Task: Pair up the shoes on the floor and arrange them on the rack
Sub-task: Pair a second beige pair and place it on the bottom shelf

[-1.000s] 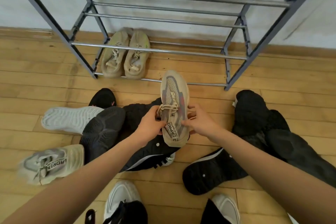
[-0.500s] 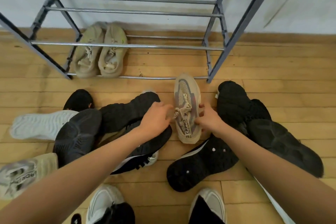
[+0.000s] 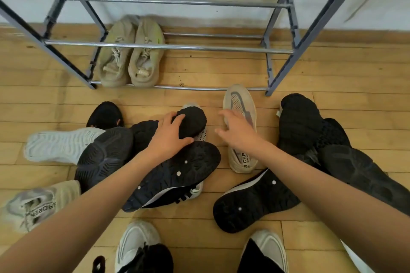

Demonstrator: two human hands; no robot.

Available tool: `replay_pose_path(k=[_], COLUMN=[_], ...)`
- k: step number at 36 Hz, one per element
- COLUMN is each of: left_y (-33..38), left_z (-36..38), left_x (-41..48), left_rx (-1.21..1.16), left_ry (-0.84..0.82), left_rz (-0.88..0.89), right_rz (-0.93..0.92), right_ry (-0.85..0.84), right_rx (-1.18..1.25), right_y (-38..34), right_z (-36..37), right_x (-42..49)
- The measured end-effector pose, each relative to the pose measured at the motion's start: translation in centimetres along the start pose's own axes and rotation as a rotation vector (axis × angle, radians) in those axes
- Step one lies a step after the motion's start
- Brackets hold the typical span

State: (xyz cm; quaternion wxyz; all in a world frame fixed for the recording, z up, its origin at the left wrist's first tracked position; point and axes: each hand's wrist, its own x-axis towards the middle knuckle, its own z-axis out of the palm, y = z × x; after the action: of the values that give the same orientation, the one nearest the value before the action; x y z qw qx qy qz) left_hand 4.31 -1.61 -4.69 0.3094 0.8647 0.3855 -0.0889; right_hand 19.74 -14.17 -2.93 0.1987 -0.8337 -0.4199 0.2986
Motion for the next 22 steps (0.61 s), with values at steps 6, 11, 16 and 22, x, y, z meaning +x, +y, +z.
replay_pose_path(k=[6, 11, 16, 22], left_y=[-2.0, -5.0, -7.6, -8.1], left_z=[-2.4, -4.3, -5.4, -6.6], left_x=[-1.8, -5.2, -7.8, -7.7], left_rx=[0.353, 0.52, 0.354, 0.218], left_ry=[0.052, 0.11, 0.034, 0.076], left_rz=[0.08, -0.128, -0.266, -0.239], right_rz=[-0.074, -0.139, -0.16, -0.152], right_ry=[-0.273, -0.25, -0.323, -0.272], right_rx=[-0.127, -0.325, -0.365, -0.379], right_y=[-3.3, -5.2, -6.5, -7.0], right_z=[1.8, 3.1, 4.3, 4.8], right_x=[2.7, 4.2, 4.8, 4.7])
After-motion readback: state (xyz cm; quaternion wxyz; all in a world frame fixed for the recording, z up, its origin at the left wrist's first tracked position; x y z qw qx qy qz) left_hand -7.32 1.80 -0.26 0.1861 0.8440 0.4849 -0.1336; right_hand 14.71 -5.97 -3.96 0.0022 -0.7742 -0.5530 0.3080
